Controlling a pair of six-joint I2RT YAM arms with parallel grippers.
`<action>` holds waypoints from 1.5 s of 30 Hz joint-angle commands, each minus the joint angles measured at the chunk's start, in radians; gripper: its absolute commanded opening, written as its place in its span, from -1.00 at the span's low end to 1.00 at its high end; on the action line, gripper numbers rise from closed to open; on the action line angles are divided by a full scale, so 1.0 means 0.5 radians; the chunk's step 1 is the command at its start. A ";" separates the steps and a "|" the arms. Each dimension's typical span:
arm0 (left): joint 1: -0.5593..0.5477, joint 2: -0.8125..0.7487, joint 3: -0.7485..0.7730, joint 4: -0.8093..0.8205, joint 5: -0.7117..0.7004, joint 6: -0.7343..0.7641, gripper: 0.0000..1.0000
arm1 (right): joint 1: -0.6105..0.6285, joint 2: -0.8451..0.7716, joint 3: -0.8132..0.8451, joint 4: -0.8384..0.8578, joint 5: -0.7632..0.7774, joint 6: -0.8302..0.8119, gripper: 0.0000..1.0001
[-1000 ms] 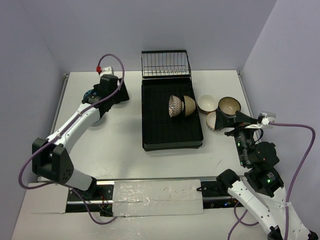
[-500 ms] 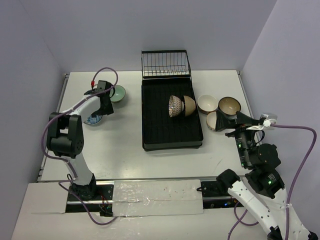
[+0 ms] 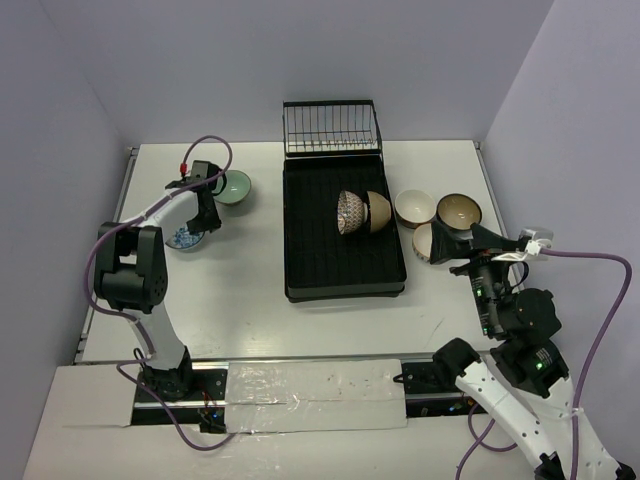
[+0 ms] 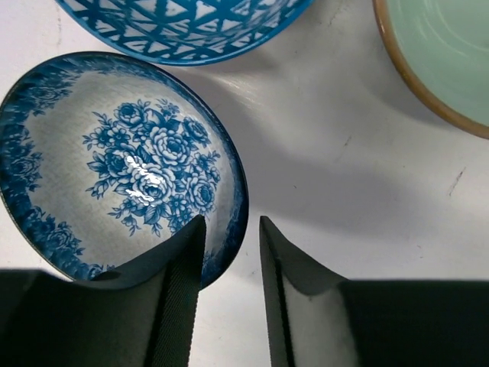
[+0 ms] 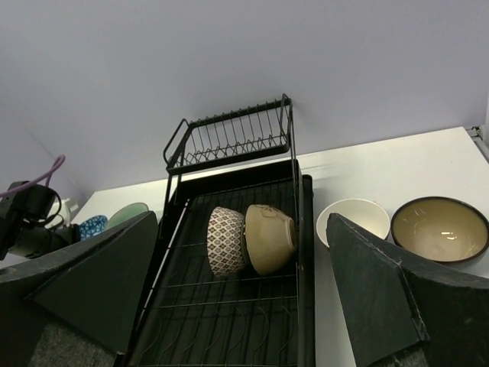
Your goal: Load the bowls into the dish rack
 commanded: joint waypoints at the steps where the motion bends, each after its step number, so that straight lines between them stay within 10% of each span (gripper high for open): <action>1: 0.004 0.010 0.068 0.011 0.076 -0.008 -0.23 | 0.024 -0.008 -0.007 0.054 -0.017 0.012 0.97; 12: -0.008 -0.174 -0.009 -0.059 0.146 -0.023 -0.96 | 0.024 -0.005 -0.010 0.061 -0.029 0.012 0.97; 20: -0.027 -0.652 -0.076 0.005 0.523 -0.075 -1.00 | 0.027 0.002 -0.010 0.064 -0.035 0.012 0.98; 31: -0.299 -1.285 -0.459 1.317 1.735 -0.689 -1.00 | 0.027 0.032 -0.001 0.058 -0.044 0.003 0.96; 45: -0.646 -0.623 -0.613 2.708 1.993 -1.251 -0.99 | 0.030 0.017 -0.010 0.055 -0.001 -0.013 0.96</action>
